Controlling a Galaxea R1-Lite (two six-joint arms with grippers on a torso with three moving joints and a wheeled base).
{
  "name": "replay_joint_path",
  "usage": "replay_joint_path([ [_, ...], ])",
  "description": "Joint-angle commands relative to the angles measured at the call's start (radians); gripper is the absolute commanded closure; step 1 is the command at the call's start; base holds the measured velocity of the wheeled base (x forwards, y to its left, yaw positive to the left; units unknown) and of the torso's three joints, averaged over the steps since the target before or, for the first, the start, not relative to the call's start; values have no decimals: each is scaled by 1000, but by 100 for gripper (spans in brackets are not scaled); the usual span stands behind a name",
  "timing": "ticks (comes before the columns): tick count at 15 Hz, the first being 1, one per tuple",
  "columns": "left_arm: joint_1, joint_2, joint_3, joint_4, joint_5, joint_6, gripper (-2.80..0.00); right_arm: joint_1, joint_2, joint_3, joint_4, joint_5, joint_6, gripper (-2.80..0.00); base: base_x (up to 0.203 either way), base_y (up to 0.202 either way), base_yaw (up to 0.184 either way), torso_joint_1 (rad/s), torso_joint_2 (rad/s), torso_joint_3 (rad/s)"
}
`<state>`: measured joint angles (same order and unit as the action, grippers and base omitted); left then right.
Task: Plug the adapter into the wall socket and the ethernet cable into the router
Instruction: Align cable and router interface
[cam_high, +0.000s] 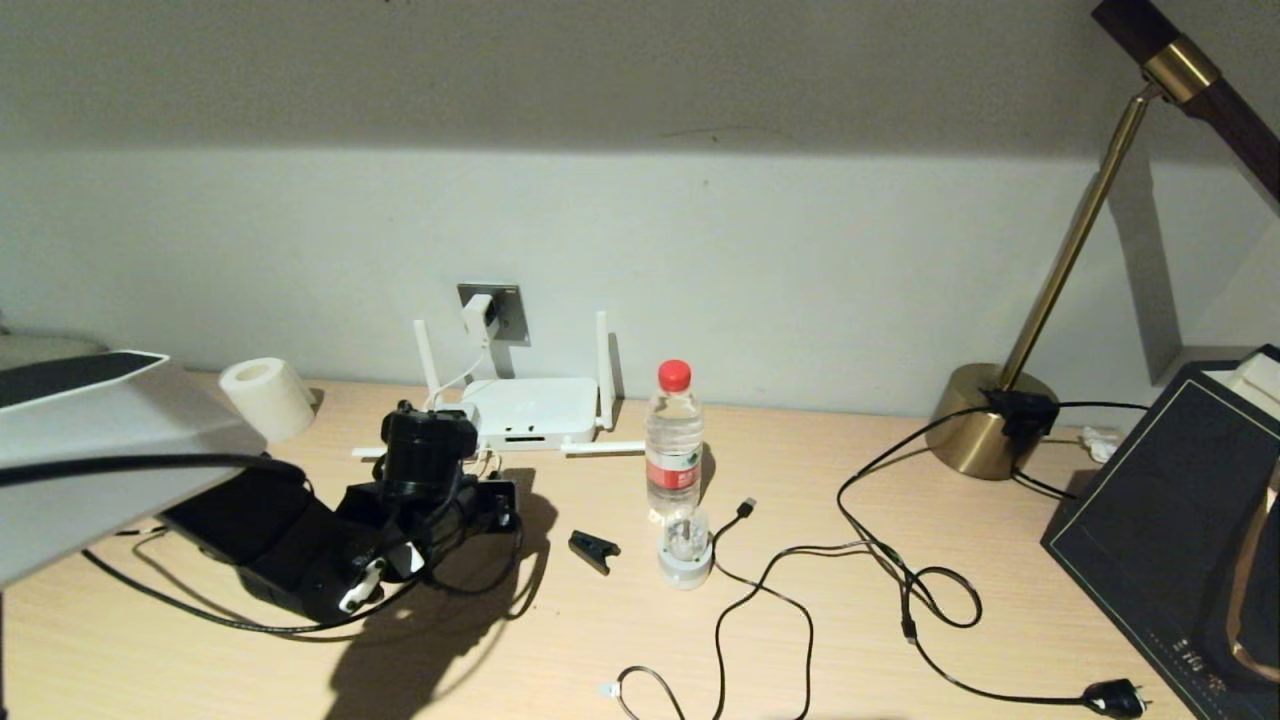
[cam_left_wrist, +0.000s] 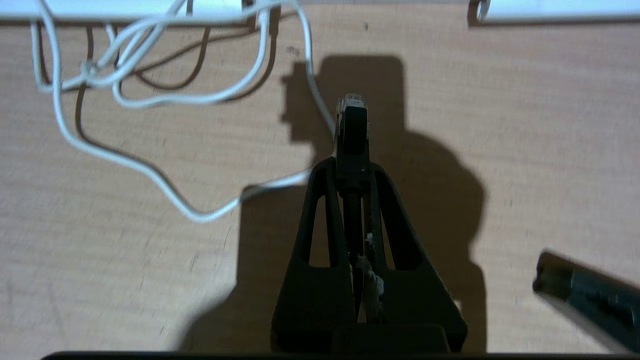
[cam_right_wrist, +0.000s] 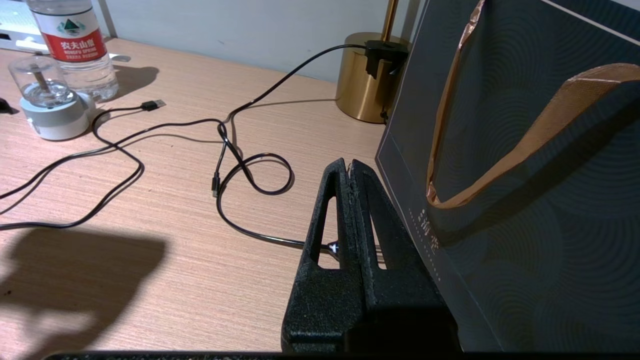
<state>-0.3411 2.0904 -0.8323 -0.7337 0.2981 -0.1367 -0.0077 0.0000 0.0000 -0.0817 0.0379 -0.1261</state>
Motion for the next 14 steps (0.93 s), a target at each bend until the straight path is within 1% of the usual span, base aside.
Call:
replay_joint_path([
  [1, 1, 65, -19, -85, 6, 4, 0, 0, 2, 35, 0, 0, -1, 0, 0, 0, 0, 0, 0, 0],
  [2, 1, 68, -12, -115, 7, 6, 0, 0, 2, 34, 0, 0, -1, 0, 0, 0, 0, 0, 0, 0],
  [6, -3, 66, 12, -138, 33, 5, 0, 0, 2, 34, 0, 0, -1, 0, 0, 0, 0, 0, 0, 0],
  [8, -1, 80, 29, -214, 25, 22, 0, 0, 2, 35, -1, 0, -1, 0, 0, 0, 0, 0, 0, 0],
  [10, -1, 90, 48, -308, 16, 71, 0, 0, 2, 34, 0, 0, -1, 0, 0, 0, 0, 0, 0, 0],
  [11, -1, 92, 51, -319, 11, 84, 0, 0, 2, 35, 0, 0, -1, 0, 0, 0, 0, 0, 0, 0],
  [14, 1, 100, 41, -323, -18, 83, 0, 0, 2, 35, -1, 0, -1, 0, 0, 0, 0, 0, 0, 0],
])
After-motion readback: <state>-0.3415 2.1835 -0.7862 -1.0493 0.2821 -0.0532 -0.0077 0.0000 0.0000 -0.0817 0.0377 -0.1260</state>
